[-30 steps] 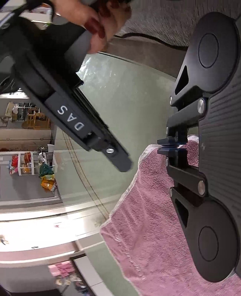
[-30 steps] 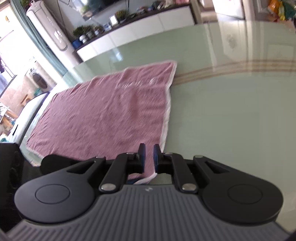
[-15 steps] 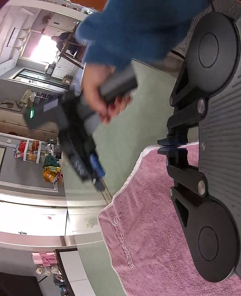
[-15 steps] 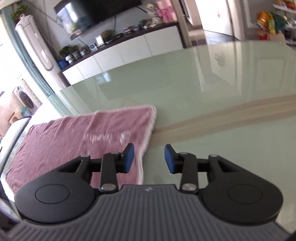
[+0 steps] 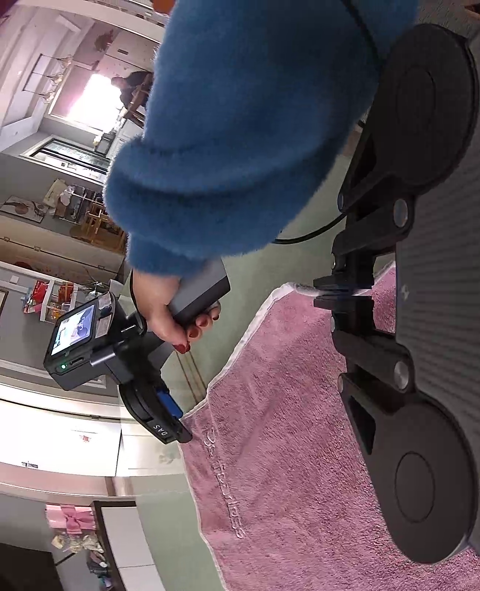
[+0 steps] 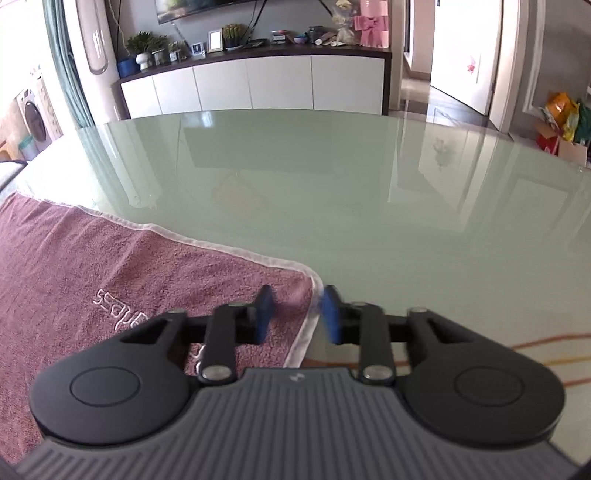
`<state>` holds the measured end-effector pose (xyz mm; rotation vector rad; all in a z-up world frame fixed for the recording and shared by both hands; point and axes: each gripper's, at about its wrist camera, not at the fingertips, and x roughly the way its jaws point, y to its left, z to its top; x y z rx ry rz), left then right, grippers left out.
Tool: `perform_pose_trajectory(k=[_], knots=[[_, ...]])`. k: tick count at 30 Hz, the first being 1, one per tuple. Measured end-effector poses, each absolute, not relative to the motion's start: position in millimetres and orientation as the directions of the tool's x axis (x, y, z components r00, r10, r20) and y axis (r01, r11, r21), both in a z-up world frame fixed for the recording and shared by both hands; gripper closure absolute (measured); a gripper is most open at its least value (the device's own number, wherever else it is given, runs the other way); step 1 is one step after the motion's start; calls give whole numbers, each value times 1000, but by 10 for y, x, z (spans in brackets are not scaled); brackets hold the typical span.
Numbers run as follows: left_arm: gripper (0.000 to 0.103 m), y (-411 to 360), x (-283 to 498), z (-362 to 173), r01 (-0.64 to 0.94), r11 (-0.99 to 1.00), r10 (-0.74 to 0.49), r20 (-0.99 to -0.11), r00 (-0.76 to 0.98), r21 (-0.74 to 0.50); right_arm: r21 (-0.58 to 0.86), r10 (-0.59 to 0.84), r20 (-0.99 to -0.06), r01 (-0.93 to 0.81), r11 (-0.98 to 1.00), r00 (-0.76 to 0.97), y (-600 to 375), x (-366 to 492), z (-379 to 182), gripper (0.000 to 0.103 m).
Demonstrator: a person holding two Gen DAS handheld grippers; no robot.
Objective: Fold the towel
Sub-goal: 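Lift the gripped towel edge up with both tools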
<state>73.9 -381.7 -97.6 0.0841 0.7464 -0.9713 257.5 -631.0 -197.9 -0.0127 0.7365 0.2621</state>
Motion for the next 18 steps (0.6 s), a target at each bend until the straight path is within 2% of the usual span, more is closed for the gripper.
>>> perform_pose_trajectory(k=[5, 18], knots=[[100, -3760, 767, -992, 781, 564, -734, -595, 327, -267, 114, 239, -677, -222, 968, 696, -6284, 2606, -1939, 97], [100, -3407, 741, -807, 774, 558, -769, -537, 347, -299, 139, 256, -641, -220, 966, 724, -6056, 2556, -1448, 97]])
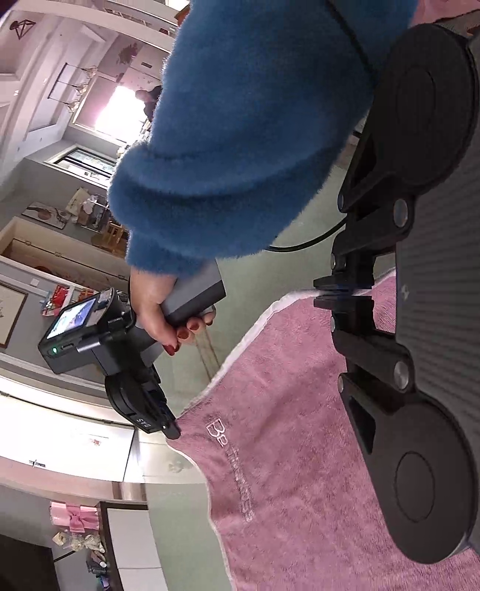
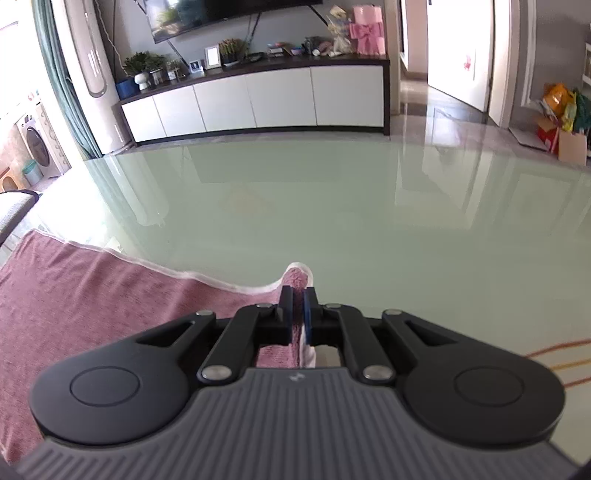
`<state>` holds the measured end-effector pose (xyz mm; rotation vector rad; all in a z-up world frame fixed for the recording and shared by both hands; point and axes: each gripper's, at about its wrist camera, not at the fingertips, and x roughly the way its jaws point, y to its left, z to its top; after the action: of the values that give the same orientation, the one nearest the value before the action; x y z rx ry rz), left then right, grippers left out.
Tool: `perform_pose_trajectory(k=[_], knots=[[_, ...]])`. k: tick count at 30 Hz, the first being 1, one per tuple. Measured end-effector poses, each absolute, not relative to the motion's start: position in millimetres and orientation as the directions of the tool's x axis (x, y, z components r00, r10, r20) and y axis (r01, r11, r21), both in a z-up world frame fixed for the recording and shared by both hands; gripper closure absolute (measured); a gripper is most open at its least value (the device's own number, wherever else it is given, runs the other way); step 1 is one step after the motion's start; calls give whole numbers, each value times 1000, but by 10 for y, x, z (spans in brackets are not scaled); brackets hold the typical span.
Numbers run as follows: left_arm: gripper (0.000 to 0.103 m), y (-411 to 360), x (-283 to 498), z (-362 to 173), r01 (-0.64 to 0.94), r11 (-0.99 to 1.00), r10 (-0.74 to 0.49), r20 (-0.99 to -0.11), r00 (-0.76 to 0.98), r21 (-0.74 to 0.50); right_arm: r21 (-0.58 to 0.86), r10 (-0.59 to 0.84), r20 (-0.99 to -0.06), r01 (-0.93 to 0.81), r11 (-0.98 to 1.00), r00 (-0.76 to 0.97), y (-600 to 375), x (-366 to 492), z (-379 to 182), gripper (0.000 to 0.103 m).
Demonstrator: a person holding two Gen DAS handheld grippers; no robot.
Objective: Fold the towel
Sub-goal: 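Lift the gripped towel edge up with both tools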
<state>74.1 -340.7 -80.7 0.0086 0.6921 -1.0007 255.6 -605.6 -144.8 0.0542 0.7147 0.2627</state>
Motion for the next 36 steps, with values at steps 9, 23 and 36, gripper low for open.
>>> perform_pose_trajectory(k=[9, 23, 36], knots=[[100, -2759, 621, -620, 745, 603, -755, -506, 417, -287, 172, 304, -597, -252, 952, 742, -5668, 2524, -1112, 97], [100, -1485, 443, -565, 593, 751, -644, -518, 563, -289, 226, 411, -536, -344, 911, 737, -4632, 2667, -856, 97], [100, -391, 332, -501, 428, 856, -516, -513, 685, -290, 248, 504, -535, -444, 861, 678, -3445, 2857, -859, 97]])
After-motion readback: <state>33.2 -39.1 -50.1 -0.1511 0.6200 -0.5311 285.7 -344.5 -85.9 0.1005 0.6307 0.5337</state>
